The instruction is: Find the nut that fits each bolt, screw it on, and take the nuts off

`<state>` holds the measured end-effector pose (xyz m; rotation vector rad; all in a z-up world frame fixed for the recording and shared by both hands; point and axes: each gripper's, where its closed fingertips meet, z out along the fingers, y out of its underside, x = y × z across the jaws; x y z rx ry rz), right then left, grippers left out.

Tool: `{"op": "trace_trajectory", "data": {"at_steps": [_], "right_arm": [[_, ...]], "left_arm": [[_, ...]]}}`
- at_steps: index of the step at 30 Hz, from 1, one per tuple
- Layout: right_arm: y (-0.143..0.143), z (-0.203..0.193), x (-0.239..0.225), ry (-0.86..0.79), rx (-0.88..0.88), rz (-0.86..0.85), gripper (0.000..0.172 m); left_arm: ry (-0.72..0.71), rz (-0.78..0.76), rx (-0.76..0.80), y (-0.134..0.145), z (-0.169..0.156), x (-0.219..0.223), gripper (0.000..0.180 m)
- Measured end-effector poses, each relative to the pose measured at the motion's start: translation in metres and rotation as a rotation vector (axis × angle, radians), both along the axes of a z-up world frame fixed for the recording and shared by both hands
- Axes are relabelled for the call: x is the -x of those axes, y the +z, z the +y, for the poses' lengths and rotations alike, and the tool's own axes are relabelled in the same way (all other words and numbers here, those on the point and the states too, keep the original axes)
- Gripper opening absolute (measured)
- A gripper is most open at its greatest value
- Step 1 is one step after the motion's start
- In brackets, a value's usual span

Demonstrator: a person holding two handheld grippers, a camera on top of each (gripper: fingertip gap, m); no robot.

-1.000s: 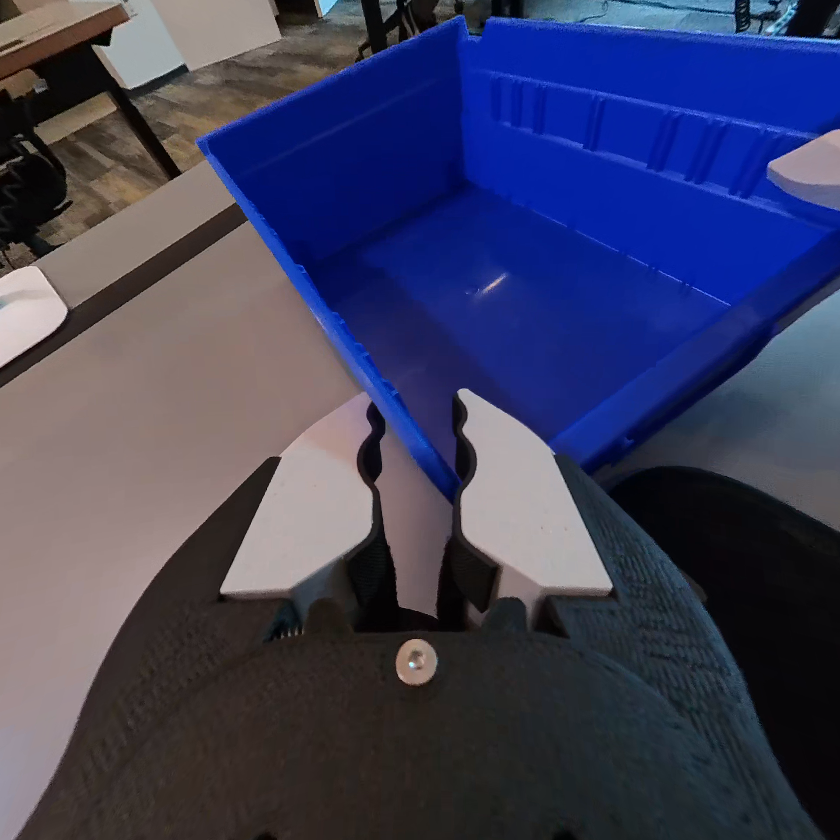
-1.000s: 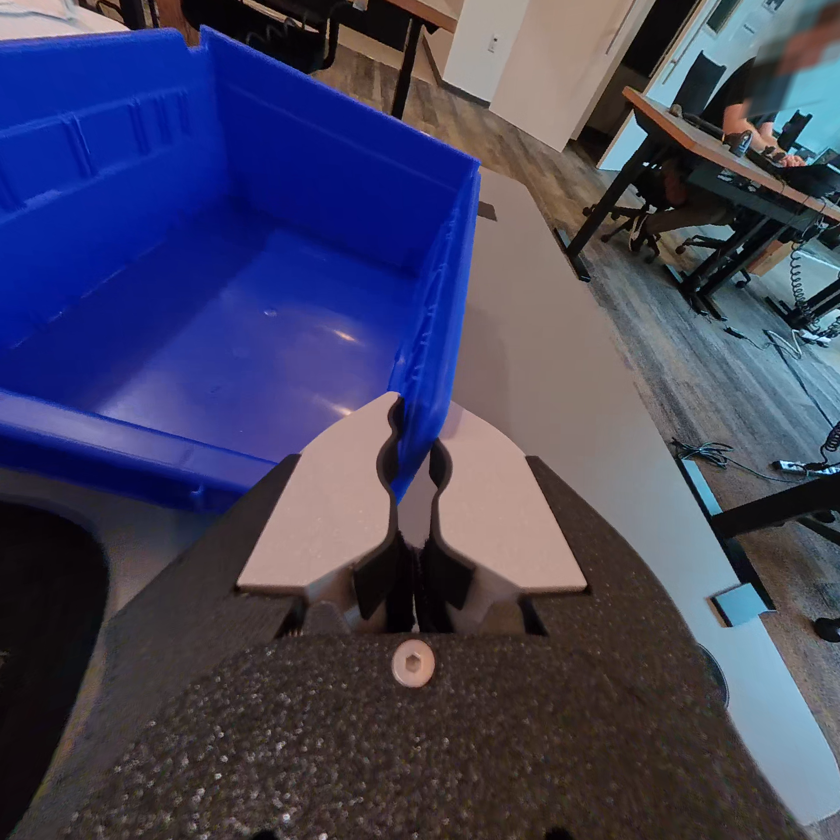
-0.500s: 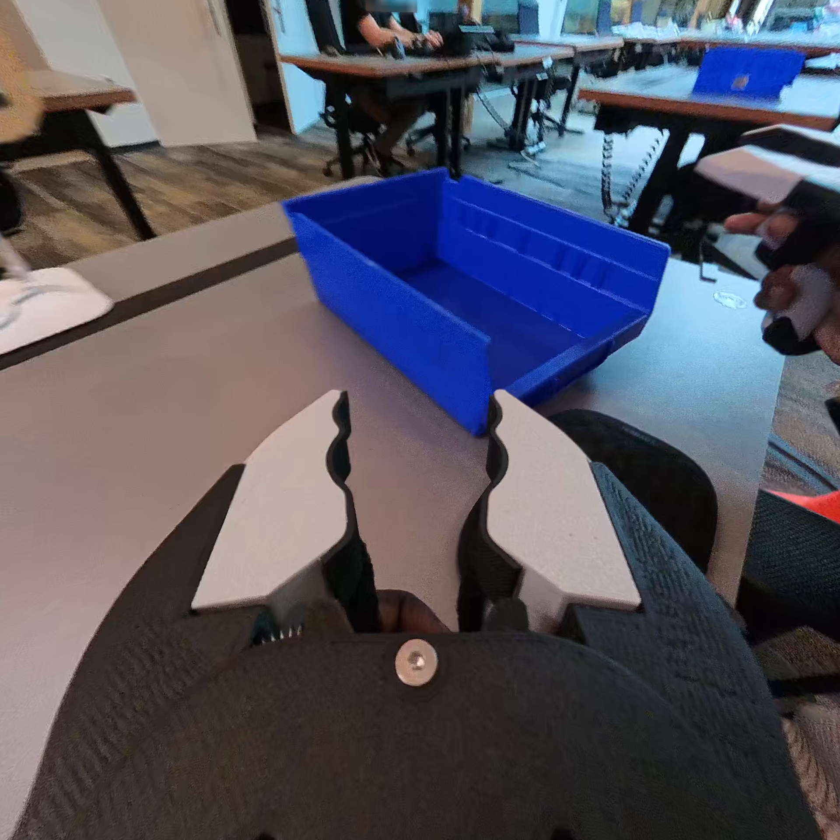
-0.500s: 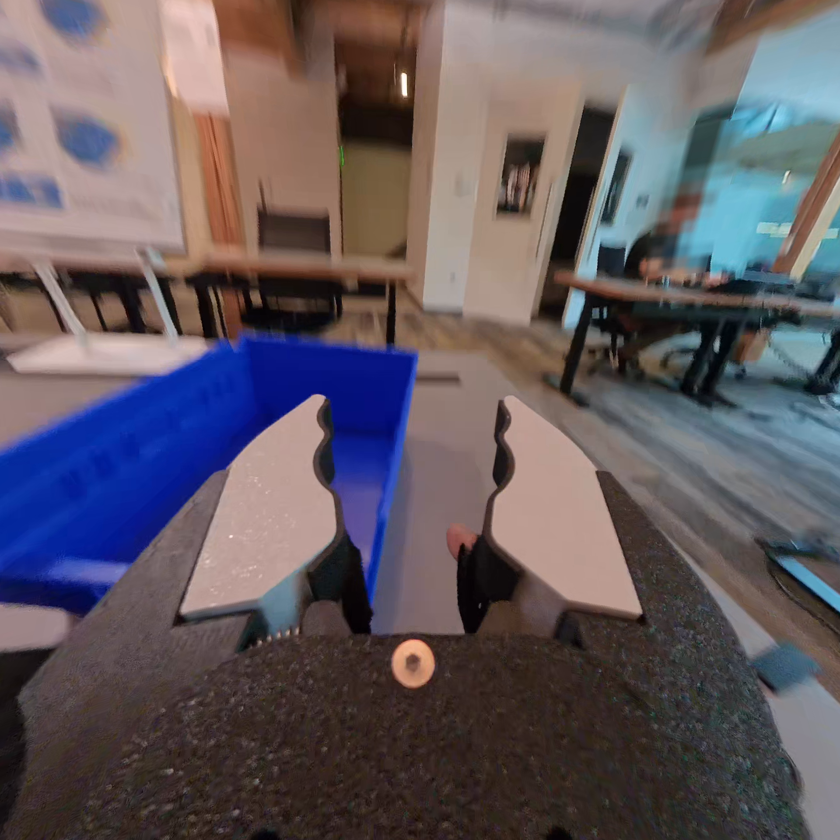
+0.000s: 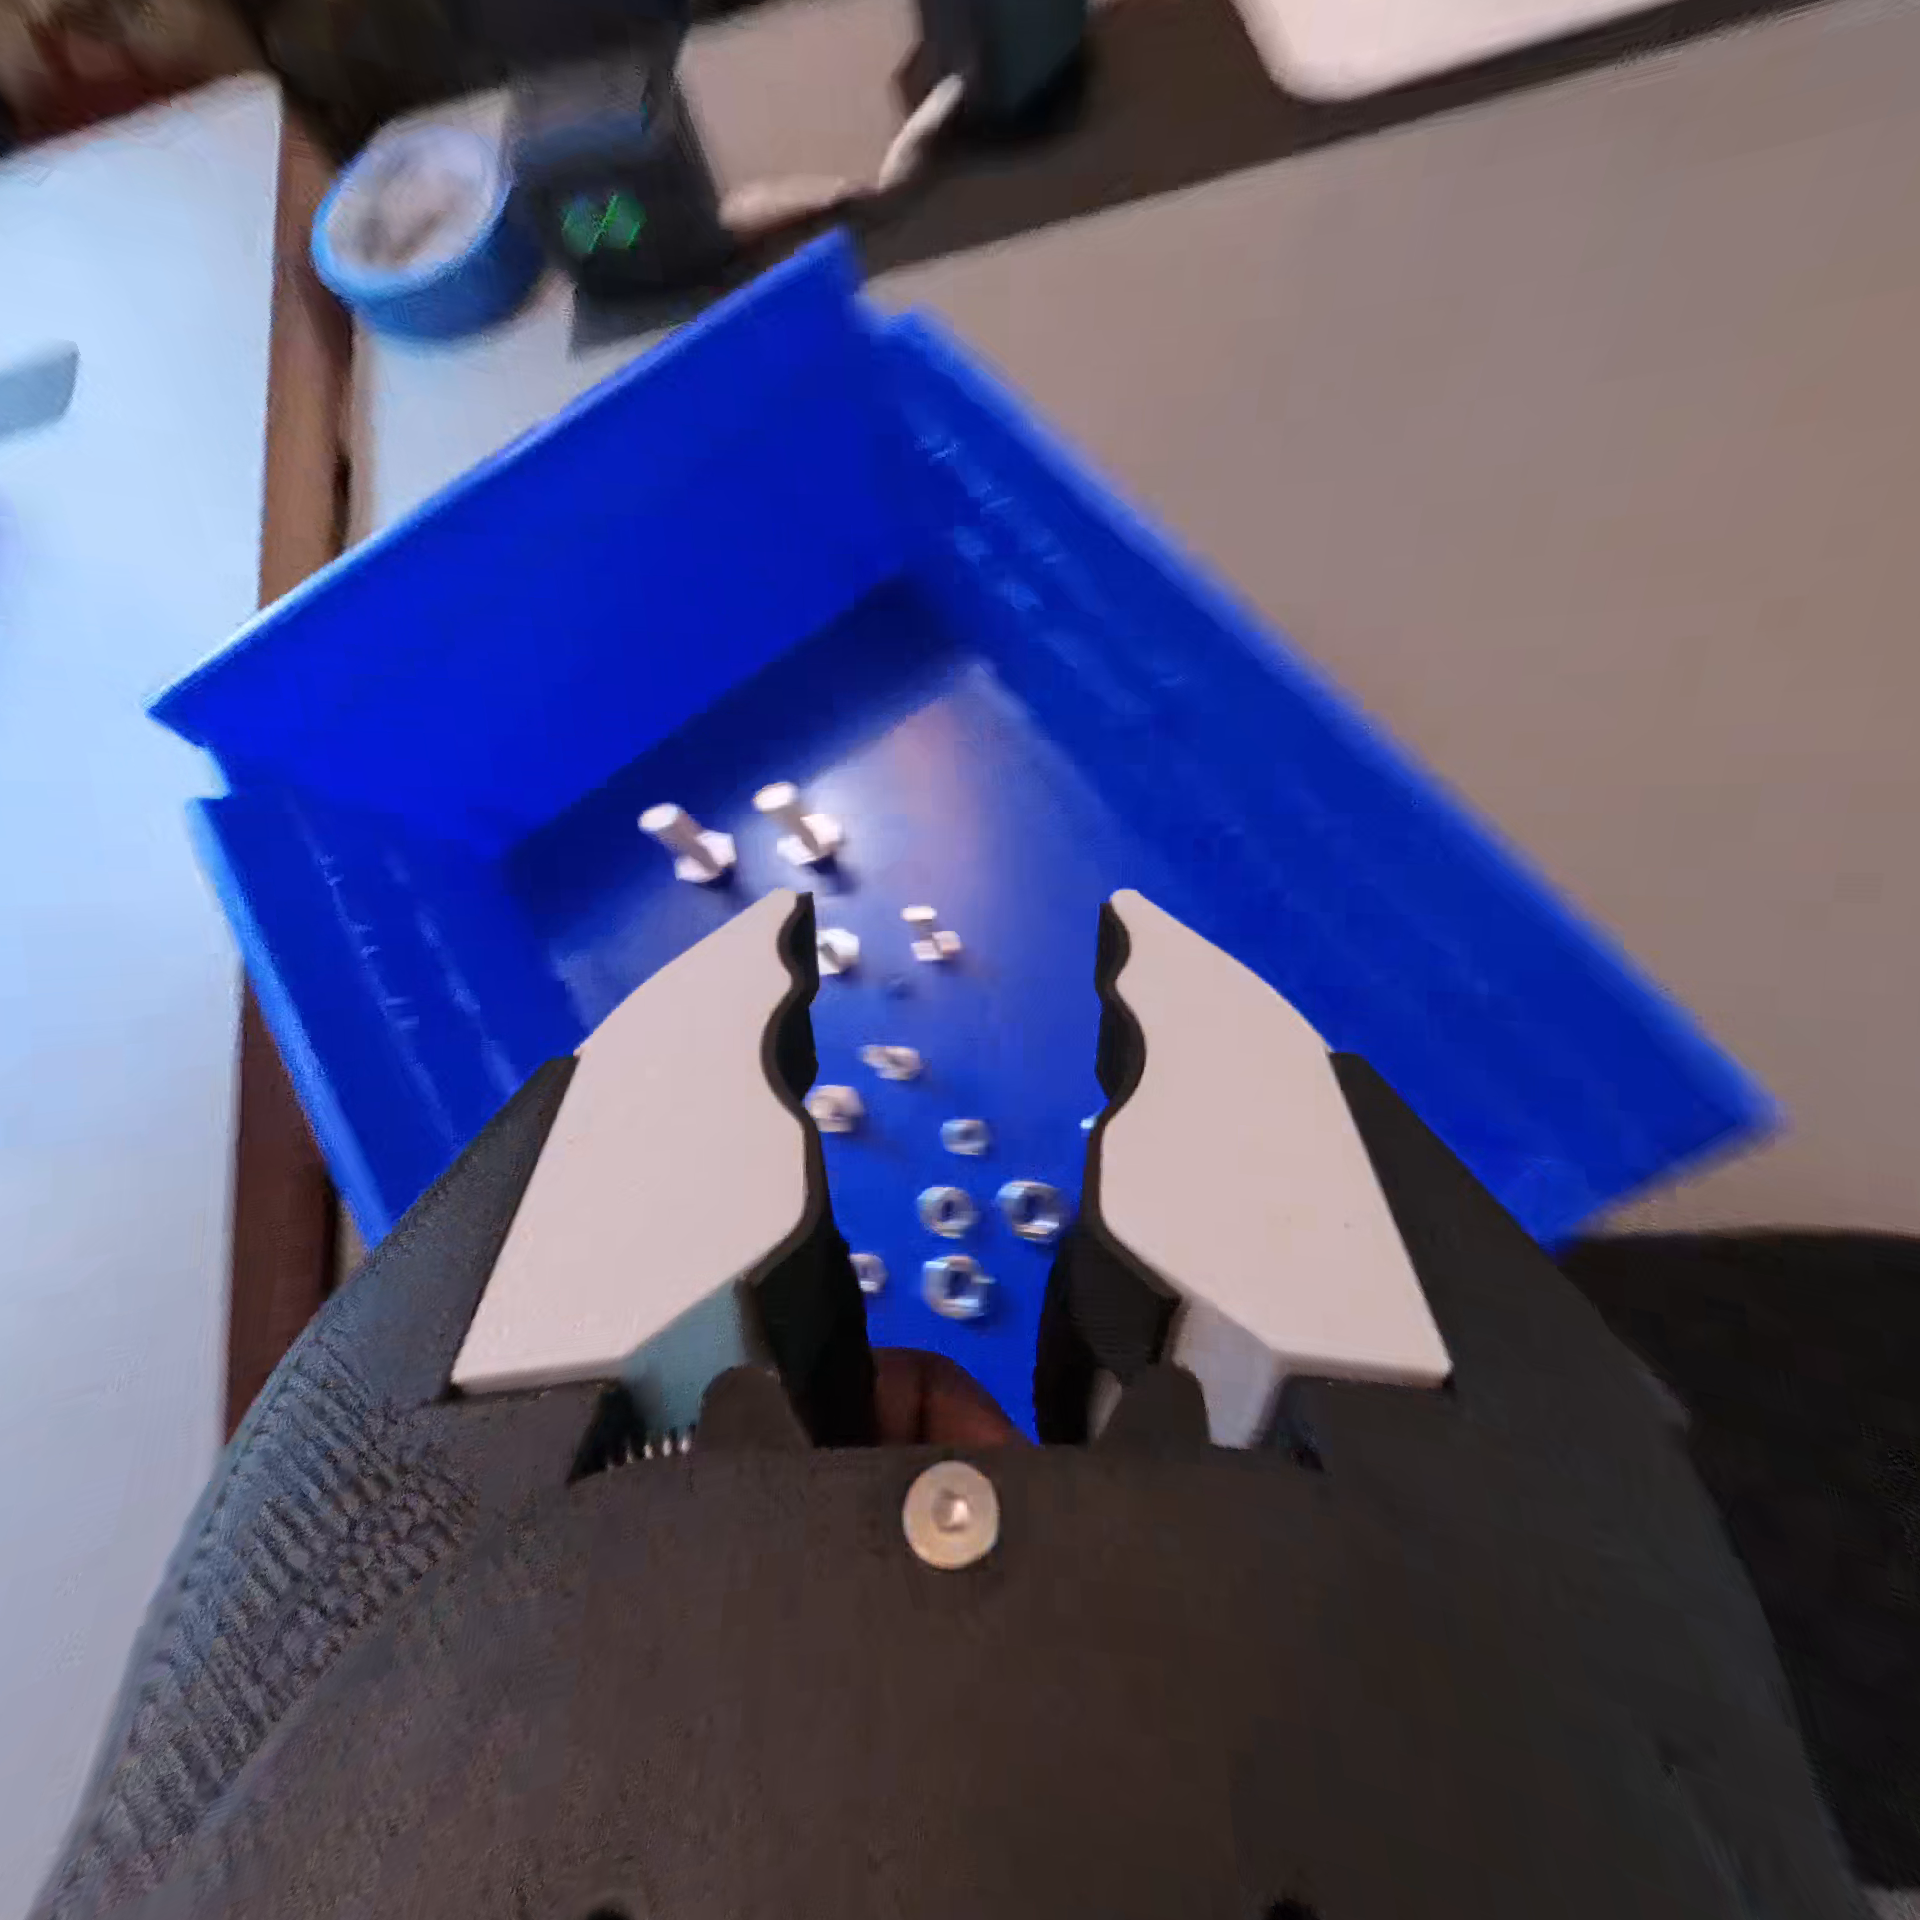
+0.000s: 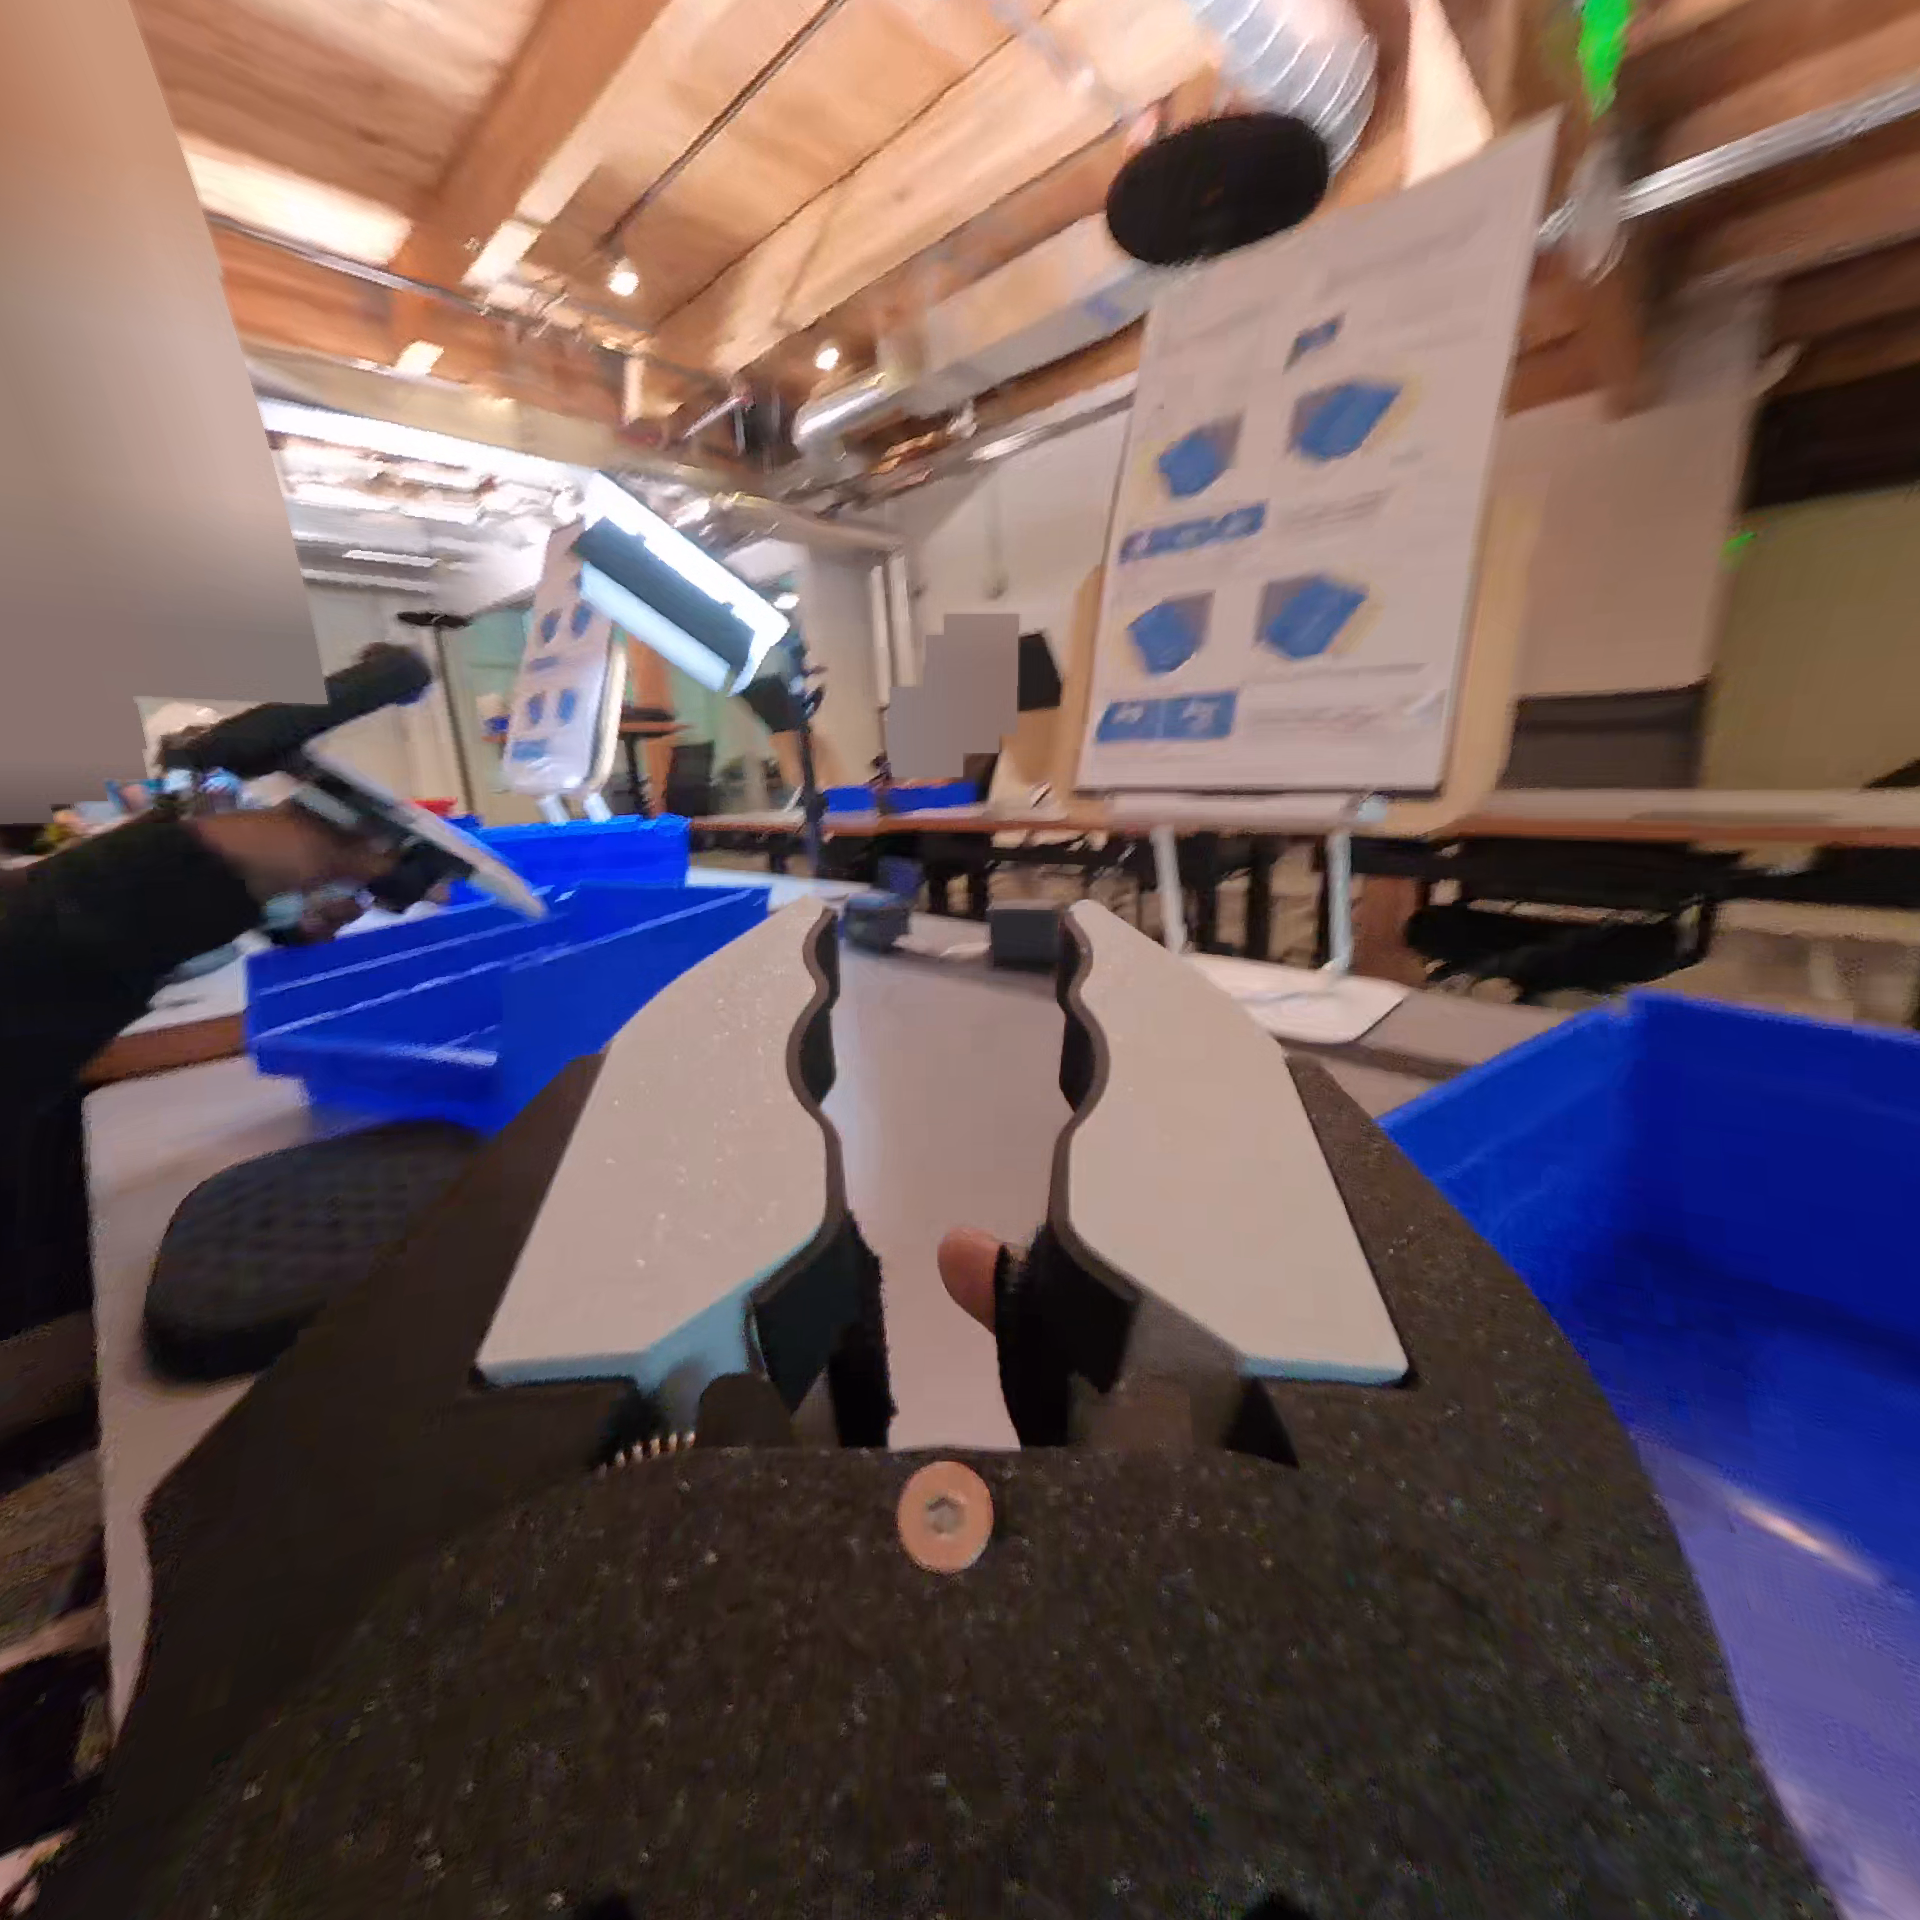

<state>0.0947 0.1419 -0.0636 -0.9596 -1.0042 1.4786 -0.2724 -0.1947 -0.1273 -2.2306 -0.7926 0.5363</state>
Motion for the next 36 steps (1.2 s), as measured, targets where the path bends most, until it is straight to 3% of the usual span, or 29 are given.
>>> {"op": "trace_trajectory", "data": {"at_steps": [5, 13, 18, 21, 25, 30, 33, 36], "right_arm": [[-0.039, -0.008, 0.025, 0.058, 0.017, -0.133, 0.043], [-0.036, 0.005, 0.021, 0.055, 0.104, -0.090, 0.043], [-0.037, 0.008, 0.022, 0.041, 0.119, -0.099, 0.043], [-0.037, 0.009, 0.021, 0.037, 0.124, -0.094, 0.043], [-0.038, 0.009, 0.022, 0.041, 0.124, -0.098, 0.043], [-0.039, 0.005, 0.023, 0.043, 0.101, -0.105, 0.043], [-0.040, 0.002, 0.023, 0.053, 0.086, -0.108, 0.043], [-0.041, -0.001, 0.024, 0.073, 0.070, -0.117, 0.044]], "left_arm": [[0.040, -0.208, 0.083, -0.038, -0.008, 0.061, 0.045], [0.063, -0.311, 0.226, -0.075, -0.004, 0.090, 0.035], [0.042, -0.329, 0.260, -0.078, -0.001, 0.092, 0.011], [0.009, -0.277, 0.237, -0.056, 0.006, 0.085, 0.010], [-0.140, -0.180, 0.198, -0.005, 0.036, 0.048, 0.010], [-0.464, -0.079, 0.159, 0.037, 0.101, -0.047, 0.010], [-0.672, -0.052, 0.163, 0.030, 0.140, -0.116, 0.010], [-0.833, -0.060, 0.196, 0.000, 0.169, -0.176, 0.010]]}}
